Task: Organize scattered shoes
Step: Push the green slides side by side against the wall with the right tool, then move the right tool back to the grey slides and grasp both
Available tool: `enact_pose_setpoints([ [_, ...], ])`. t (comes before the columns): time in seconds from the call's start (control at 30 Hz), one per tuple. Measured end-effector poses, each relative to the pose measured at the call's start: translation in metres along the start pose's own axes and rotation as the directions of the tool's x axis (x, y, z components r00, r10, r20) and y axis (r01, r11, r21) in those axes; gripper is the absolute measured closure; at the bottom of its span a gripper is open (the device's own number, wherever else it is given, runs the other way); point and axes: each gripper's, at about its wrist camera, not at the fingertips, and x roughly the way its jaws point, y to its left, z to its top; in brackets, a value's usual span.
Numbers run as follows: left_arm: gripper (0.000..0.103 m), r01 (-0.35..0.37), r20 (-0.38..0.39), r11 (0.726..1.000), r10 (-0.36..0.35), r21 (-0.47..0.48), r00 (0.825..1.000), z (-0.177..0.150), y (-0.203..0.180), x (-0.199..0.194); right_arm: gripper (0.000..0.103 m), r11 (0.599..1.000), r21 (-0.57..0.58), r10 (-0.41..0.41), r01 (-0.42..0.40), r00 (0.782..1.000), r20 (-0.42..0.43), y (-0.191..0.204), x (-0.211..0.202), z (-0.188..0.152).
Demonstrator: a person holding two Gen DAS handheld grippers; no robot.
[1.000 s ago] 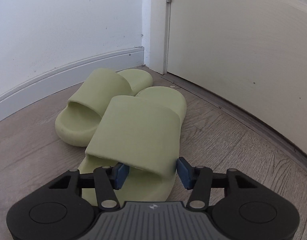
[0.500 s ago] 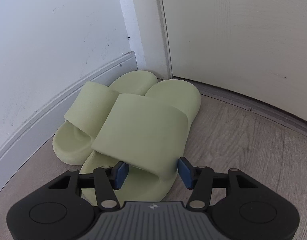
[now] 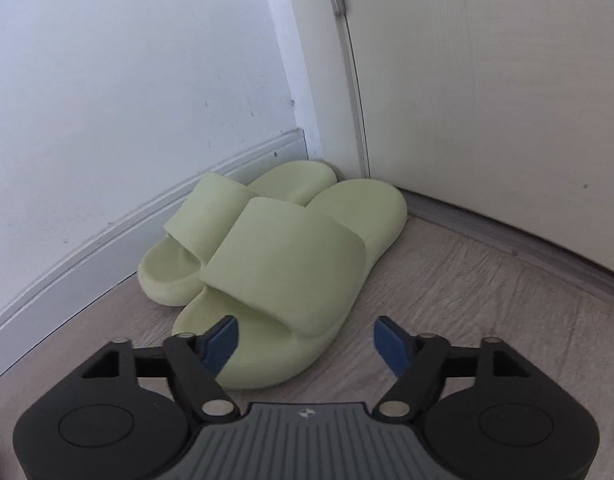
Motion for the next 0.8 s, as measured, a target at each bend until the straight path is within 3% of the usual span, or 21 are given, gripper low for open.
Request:
enact_pose_setpoints([
  [0.1,0.015,-0.001,0.000,1.000,0.001,0.002,1.000,-0.003,-0.001,0.001,0.001,0.996,-0.077,0.035,-0.032,0.999,0.027,-0.013,-0.050,-0.015],
  [0.17,0.015,0.006,0.002,0.999,-0.007,0.037,1.000,-0.004,-0.003,0.002,0.000,0.990,-0.133,0.035,-0.036,0.999,-0.012,-0.023,-0.096,-0.027],
  [0.23,0.015,0.009,-0.005,0.997,-0.009,0.073,1.000,-0.005,-0.006,0.002,0.000,0.995,-0.099,0.012,-0.017,0.999,-0.044,-0.040,-0.148,-0.039],
  [0.33,0.015,0.023,-0.026,0.996,-0.021,0.084,0.999,-0.007,-0.009,0.001,0.000,0.993,-0.007,-0.118,0.117,0.993,-0.019,-0.065,-0.217,-0.058],
  [0.4,0.015,0.045,-0.018,0.995,-0.044,0.087,0.999,-0.006,-0.014,-0.006,0.000,0.964,0.045,-0.263,0.263,0.965,-0.010,-0.079,-0.257,-0.073],
  [0.47,0.015,0.065,0.015,0.990,-0.068,0.127,0.998,-0.005,-0.024,-0.018,0.000,0.910,0.087,-0.404,0.406,0.914,-0.034,-0.095,-0.289,-0.088],
  [0.57,0.015,0.083,0.040,0.967,-0.095,0.240,0.995,-0.010,-0.043,-0.035,0.000,0.857,0.101,-0.502,0.506,0.863,-0.061,-0.106,-0.336,-0.115],
  [0.7,0.015,0.136,0.032,0.888,-0.167,0.439,0.985,-0.028,-0.078,-0.066,0.000,0.800,0.106,-0.587,0.590,0.807,-0.068,-0.094,-0.400,-0.159],
  [0.8,0.015,0.202,0.031,0.832,-0.254,0.516,0.967,-0.040,-0.099,-0.101,0.000,0.796,0.100,-0.590,0.596,0.803,-0.085,-0.072,-0.442,-0.200],
])
